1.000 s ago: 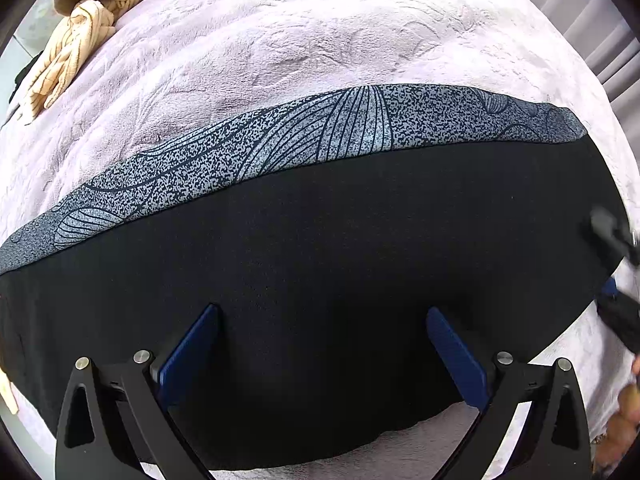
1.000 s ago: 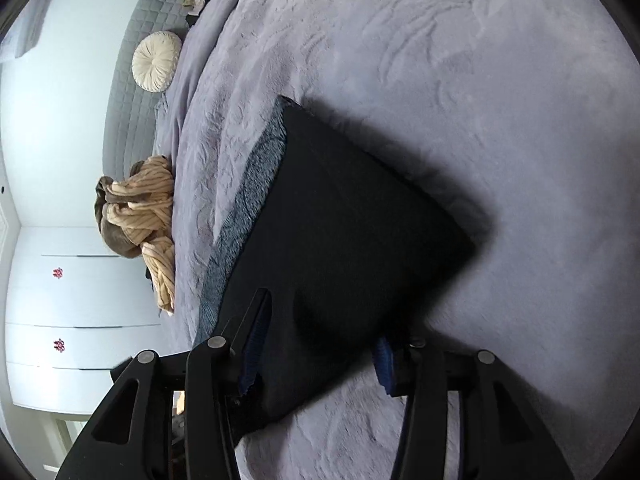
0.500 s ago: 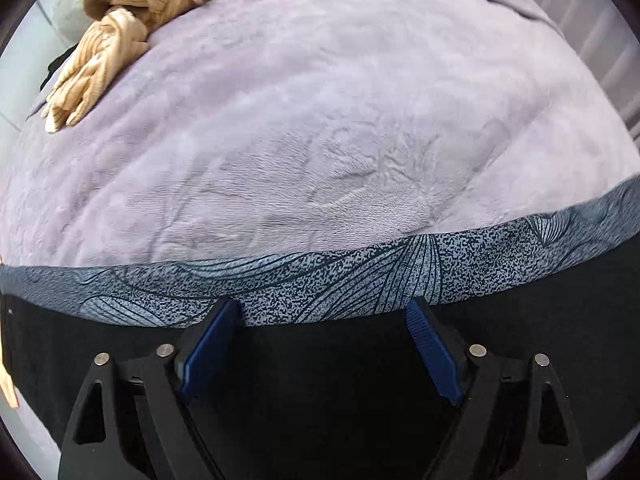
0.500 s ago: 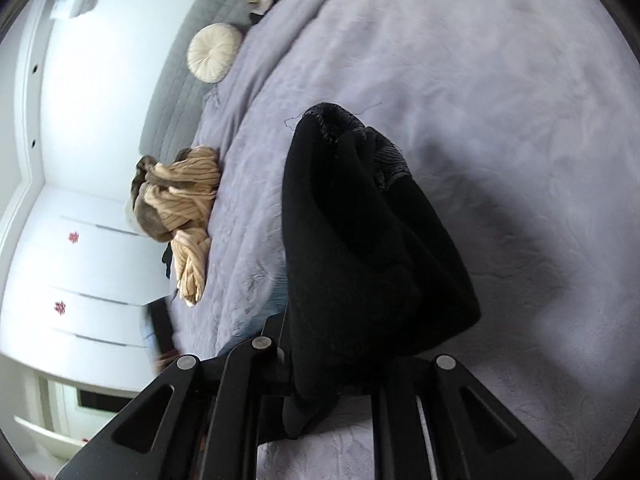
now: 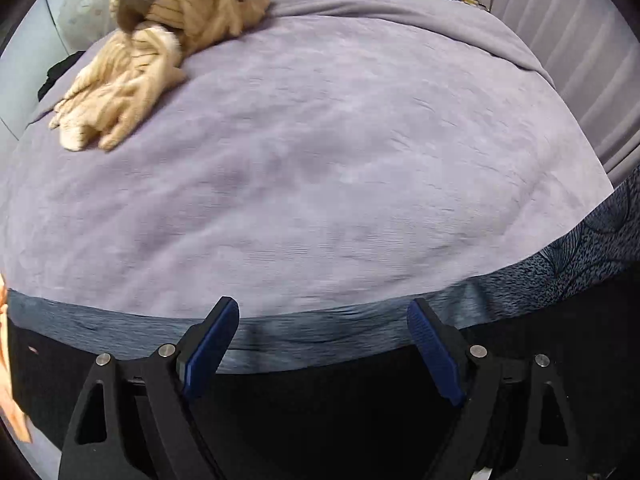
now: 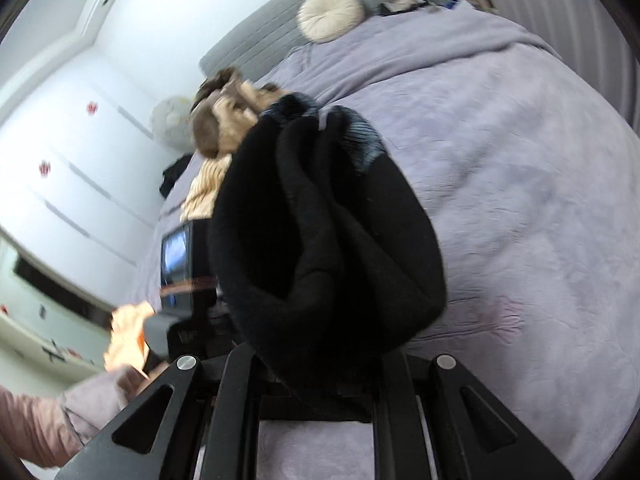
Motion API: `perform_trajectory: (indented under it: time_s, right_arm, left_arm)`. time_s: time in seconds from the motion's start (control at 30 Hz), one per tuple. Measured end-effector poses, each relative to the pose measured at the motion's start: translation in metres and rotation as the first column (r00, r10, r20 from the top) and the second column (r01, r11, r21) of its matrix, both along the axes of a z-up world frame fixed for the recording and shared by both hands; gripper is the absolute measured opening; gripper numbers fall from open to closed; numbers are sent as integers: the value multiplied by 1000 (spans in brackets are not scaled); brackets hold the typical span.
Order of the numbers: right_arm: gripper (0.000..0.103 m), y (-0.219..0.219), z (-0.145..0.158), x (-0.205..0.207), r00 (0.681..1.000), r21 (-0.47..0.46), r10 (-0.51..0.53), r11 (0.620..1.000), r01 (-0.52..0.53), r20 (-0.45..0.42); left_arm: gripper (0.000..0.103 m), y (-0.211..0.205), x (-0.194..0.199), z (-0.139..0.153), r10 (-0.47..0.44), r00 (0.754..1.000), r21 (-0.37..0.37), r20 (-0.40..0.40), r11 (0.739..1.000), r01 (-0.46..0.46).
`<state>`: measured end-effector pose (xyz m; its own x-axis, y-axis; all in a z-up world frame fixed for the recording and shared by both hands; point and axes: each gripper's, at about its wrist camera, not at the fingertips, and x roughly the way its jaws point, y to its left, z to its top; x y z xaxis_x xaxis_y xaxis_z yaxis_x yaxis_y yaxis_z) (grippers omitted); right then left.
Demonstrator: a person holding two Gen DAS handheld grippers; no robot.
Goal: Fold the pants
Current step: 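Lift the trouser end with the right gripper and fold it toward the left gripper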
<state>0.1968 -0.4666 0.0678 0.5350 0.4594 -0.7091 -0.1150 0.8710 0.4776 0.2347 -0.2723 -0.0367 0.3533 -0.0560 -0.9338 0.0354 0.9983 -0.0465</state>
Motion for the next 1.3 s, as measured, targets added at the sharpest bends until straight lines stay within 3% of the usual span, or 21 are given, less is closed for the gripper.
perform_trajectory:
  time_s: [0.1, 0.2, 0.3, 0.37, 0.47, 0.57, 0.63, 0.7, 0.77, 0.8, 0.83, 0.9, 1.0, 1.13, 1.3]
  right_arm:
    - [14, 64, -13, 0, 997, -75, 79, 994, -80, -24]
    - [19, 132, -48, 4, 985, -167, 147, 973, -161, -95]
    - [29, 189, -98, 8, 956, -247, 160, 943, -221, -245]
    - [37, 213, -113, 3, 951, -354, 142, 905, -238, -276]
    - [59, 243, -105, -8, 952, -461, 181, 842, -279, -246]
    - [66, 265, -76, -20, 941, -491, 272, 803, -338, -203]
    - [66, 268, -56, -27, 929, -412, 326, 832, -371, -177]
    - [66, 250, -39, -31, 936, -250, 309, 905, -344, -168]
    - [66, 216, -39, -26, 954, -90, 205, 969, -229, -219]
    - [66, 188, -49, -22, 949, 26, 128, 992, -126, -287]
    - [66, 170, -58, -20, 939, 101, 83, 994, -52, -334]
    - [63, 125, -80, -26, 901, 246, -19, 959, 138, -433]
    - [62, 97, -104, -31, 862, 360, -50, 895, 263, -504]
    - [62, 91, -126, -34, 830, 387, -56, 866, 317, -555]
    - [62, 93, -148, -28, 829, 435, -69, 825, 361, -556]
  left_arm:
    - [87, 60, -13, 7, 48, 999, 11, -5, 999, -48]
    - [87, 115, -36, 10, 109, 994, 55, -4, 993, -109]
    - [87, 168, -56, 1, 171, 984, 81, -40, 983, -167]
    - [87, 195, -73, -5, 198, 978, 81, -66, 978, -193]
    - [87, 226, -95, -13, 226, 970, 59, -94, 974, -221]
    - [87, 241, -105, -17, 225, 967, 21, -121, 974, -224]
    - [87, 244, -108, -15, 204, 971, 0, -123, 979, -205]
    - [87, 240, -113, -8, 164, 980, -45, -116, 984, -170]
    - [87, 229, -119, -2, 102, 988, -102, -116, 988, -114]
    - [87, 221, -120, -1, 62, 991, -124, -117, 989, -77]
    - [87, 211, -121, -2, 19, 993, -143, -119, 989, -36]
    - [87, 186, -126, -5, -73, 990, -171, -121, 984, 52]
    - [87, 153, -137, -13, -184, 975, -160, -123, 973, 164]
    - [87, 122, -153, -25, -273, 952, -157, -140, 955, 251]
    - [87, 109, -149, -43, -240, 958, -121, -155, 967, 222]
